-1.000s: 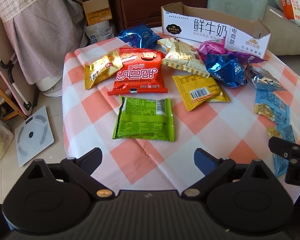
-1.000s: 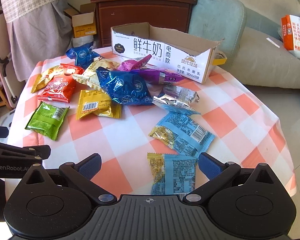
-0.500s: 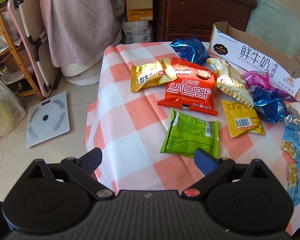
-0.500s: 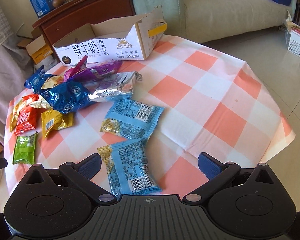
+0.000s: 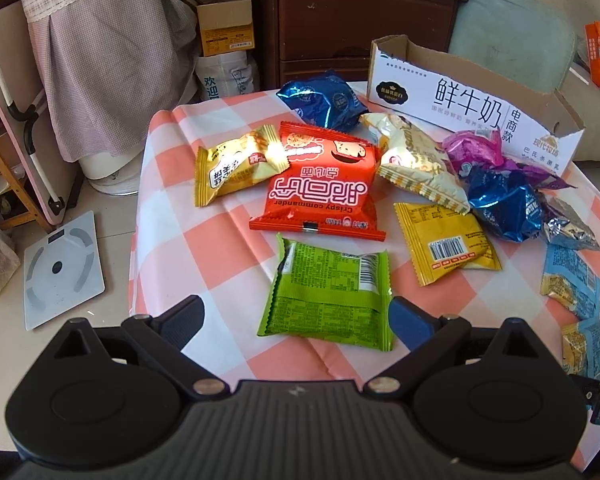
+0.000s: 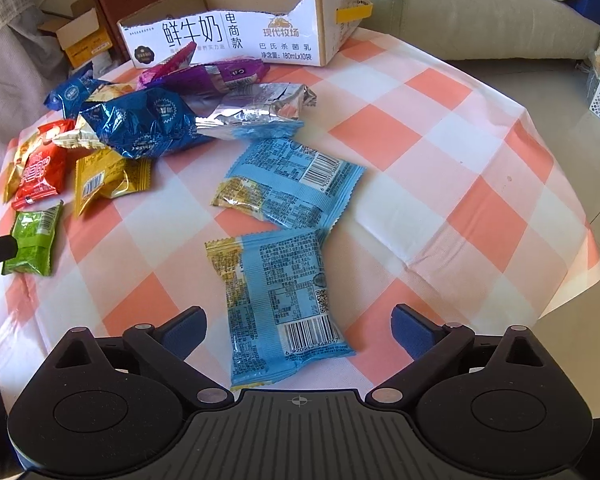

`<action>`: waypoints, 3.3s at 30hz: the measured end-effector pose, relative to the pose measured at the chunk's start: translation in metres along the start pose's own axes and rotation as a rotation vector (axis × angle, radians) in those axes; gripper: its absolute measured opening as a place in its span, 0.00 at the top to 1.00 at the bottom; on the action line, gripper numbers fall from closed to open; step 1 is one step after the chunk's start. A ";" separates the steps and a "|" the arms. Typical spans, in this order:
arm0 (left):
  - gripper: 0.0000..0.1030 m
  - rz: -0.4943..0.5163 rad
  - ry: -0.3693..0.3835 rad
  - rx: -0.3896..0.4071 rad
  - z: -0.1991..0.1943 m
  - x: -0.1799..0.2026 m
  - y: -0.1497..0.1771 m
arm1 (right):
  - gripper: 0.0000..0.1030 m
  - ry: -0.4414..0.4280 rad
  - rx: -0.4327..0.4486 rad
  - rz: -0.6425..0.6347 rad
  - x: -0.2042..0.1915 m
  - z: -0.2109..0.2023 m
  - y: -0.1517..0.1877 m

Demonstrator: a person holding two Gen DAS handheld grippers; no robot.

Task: Organize snacks
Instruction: 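Grasp the light blue packet with the right tool while the left tool grasps the green packet, then lift both held packets and carry them over the cardboard milk box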

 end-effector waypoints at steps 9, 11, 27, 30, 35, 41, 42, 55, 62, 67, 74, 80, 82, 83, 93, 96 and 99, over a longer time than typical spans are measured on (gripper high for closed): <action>0.04 0.015 -0.044 -0.027 0.028 0.006 0.002 | 0.34 -0.052 0.061 -0.079 -0.028 -0.001 -0.006; 0.04 0.022 -0.049 -0.031 0.033 0.007 0.005 | 0.44 -0.093 0.067 -0.068 -0.031 -0.003 -0.007; 0.38 0.123 0.092 -0.007 0.019 0.041 0.018 | 0.27 -0.150 0.032 -0.018 -0.029 -0.006 -0.004; 0.31 0.142 0.064 0.010 0.020 0.041 0.018 | 0.27 -0.093 0.030 -0.092 -0.035 -0.003 -0.001; 0.28 0.138 0.053 0.014 0.022 0.040 0.018 | 0.38 -0.046 0.056 -0.188 -0.044 -0.003 0.003; 0.52 0.150 0.137 0.010 0.016 0.048 0.020 | 0.52 -0.085 0.081 -0.190 -0.049 -0.006 -0.002; 0.56 0.145 0.154 0.007 0.014 0.048 0.020 | 0.52 -0.096 0.082 -0.182 -0.050 -0.006 -0.002; 0.67 0.096 0.195 0.001 0.012 0.038 0.025 | 0.52 -0.118 0.117 -0.169 -0.053 -0.012 -0.008; 0.41 0.036 0.220 0.021 0.015 0.037 0.019 | 0.52 -0.113 0.103 -0.164 -0.054 -0.009 -0.006; 0.33 -0.010 0.201 0.036 0.020 0.029 0.014 | 0.51 -0.121 0.088 -0.151 -0.055 -0.006 -0.005; 0.19 0.002 0.179 0.027 0.025 0.037 0.010 | 0.50 -0.116 0.091 -0.145 -0.057 -0.005 -0.006; 0.21 0.061 0.068 0.035 0.032 0.046 0.010 | 0.50 -0.107 0.091 -0.152 -0.058 -0.003 -0.006; 0.29 0.074 0.069 0.043 0.030 0.049 0.010 | 0.50 -0.104 0.093 -0.159 -0.058 -0.003 -0.006; 0.37 0.076 0.084 0.045 0.028 0.051 0.010 | 0.52 -0.101 0.095 -0.161 -0.058 -0.003 -0.006; 0.45 0.062 0.151 0.054 0.009 0.048 0.011 | 0.53 -0.146 0.124 -0.167 -0.063 -0.014 -0.012; 0.45 0.080 0.156 0.075 -0.002 0.050 0.008 | 0.53 -0.169 0.136 -0.176 -0.066 -0.020 -0.016; 0.45 0.104 0.169 0.087 -0.011 0.055 0.004 | 0.53 -0.167 0.165 -0.213 -0.069 -0.028 -0.023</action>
Point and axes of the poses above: each gripper's, at about its wrist camera, not at the fingertips, and z roughly the way its jaws point, x to its right, y to its underside, the point moved 10 cm from there along z, roughly the way its jaws point, and after that the axes turned 4 degrees about -z, right-handed, at the moved point
